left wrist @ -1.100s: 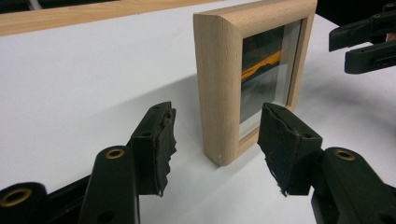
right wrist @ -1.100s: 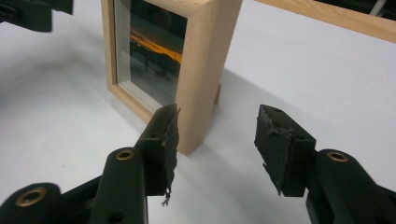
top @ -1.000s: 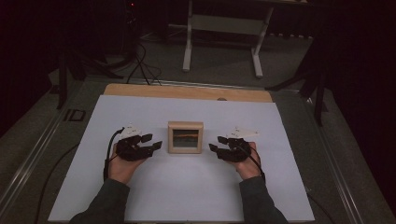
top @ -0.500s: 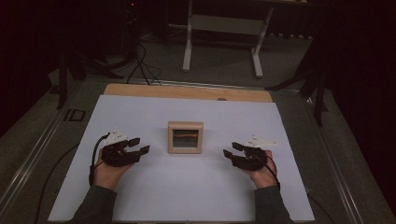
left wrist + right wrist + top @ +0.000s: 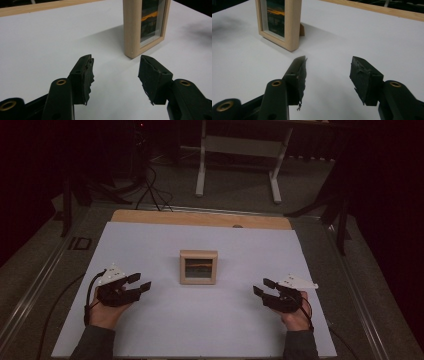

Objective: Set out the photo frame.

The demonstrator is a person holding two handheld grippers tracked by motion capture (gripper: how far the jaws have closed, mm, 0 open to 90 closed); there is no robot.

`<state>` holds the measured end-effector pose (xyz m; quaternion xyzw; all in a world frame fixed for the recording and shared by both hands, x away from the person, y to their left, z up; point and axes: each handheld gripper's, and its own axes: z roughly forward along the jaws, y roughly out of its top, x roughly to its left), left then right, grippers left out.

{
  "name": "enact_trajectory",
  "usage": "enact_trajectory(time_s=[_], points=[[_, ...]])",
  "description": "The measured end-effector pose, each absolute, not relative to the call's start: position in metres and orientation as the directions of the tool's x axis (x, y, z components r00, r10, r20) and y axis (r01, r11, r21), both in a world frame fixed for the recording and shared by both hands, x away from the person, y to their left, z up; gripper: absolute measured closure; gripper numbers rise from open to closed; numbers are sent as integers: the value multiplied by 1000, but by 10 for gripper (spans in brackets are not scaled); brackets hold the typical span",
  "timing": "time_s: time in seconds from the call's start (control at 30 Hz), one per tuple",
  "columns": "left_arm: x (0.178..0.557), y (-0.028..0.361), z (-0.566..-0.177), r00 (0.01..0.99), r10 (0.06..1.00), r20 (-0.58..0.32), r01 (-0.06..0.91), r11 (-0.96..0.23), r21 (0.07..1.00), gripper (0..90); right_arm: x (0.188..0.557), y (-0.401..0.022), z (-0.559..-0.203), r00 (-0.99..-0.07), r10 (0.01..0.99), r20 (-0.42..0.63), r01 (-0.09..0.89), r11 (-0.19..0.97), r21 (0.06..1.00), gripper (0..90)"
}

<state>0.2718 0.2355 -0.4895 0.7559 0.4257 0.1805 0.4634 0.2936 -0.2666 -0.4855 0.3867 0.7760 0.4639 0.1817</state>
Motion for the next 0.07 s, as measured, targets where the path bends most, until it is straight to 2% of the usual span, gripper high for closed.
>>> enact_trajectory(time_s=[0.07], points=[[270,239,-490,566,815,-123,480,-205,853,449,290,-272,-486,-624,777,79,433,260,863,460]])
